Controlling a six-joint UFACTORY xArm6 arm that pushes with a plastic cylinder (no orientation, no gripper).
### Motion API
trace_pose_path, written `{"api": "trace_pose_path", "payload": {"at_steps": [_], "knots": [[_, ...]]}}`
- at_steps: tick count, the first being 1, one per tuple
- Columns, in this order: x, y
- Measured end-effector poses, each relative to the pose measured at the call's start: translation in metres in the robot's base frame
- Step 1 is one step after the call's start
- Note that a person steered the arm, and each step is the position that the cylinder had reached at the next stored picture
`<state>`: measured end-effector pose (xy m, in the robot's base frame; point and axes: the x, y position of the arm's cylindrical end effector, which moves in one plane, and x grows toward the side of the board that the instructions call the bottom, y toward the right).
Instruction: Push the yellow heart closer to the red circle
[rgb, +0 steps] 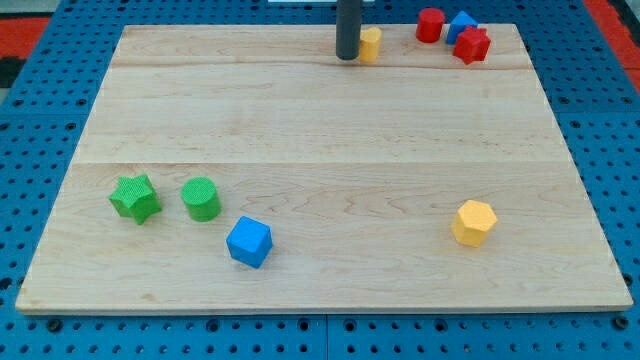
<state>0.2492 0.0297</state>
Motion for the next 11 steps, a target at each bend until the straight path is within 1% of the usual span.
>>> {"api": "trace_pose_path", "payload": {"at_steps": [1, 2, 5, 6, 7, 8, 10, 11], "knots": [[-0.002, -0.011], [-0.004, -0.008], [-0.004, 0.032], [-0.005, 0.028], [-0.016, 0.025], [-0.026, 0.034], [-0.027, 0.06], [-0.027, 0.062]]}}
